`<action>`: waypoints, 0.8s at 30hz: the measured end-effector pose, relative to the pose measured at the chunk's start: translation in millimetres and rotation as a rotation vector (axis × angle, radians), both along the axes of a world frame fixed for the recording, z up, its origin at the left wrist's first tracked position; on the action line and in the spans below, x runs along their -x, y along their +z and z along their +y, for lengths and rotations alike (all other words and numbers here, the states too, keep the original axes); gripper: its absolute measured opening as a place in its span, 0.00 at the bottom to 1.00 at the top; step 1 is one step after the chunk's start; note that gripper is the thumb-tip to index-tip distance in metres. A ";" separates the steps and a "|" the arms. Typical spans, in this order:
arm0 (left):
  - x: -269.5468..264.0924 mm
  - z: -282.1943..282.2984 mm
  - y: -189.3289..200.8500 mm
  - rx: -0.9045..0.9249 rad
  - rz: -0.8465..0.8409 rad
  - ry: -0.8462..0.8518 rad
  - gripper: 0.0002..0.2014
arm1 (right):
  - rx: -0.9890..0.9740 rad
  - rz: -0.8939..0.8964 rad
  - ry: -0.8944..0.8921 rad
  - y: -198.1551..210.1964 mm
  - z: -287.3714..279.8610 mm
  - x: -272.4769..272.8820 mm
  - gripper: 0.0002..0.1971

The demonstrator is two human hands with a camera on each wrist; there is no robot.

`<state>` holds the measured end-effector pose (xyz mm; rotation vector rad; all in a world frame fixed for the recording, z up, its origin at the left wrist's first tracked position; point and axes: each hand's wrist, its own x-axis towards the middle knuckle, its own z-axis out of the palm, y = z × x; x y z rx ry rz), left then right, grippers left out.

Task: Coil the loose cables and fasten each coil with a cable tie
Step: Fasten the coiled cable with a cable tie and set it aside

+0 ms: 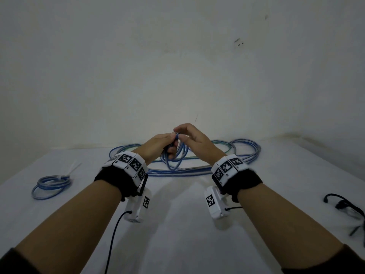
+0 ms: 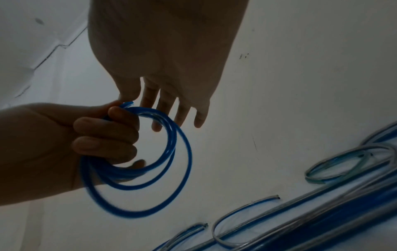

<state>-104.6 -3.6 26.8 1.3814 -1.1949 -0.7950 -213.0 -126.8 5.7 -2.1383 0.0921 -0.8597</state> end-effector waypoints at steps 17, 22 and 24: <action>68.5 -58.7 -7.2 0.008 -0.075 -0.105 0.17 | -0.251 -0.115 -0.196 -1.0 -29.9 89.5 0.04; 103.5 -82.9 -9.5 -0.044 -0.080 -0.202 0.13 | -0.279 -0.125 -0.326 -5.7 -44.8 130.8 0.04; 120.1 -93.2 -11.0 -0.017 -0.016 -0.213 0.13 | -0.303 -0.124 -0.350 -5.4 -48.9 145.1 0.04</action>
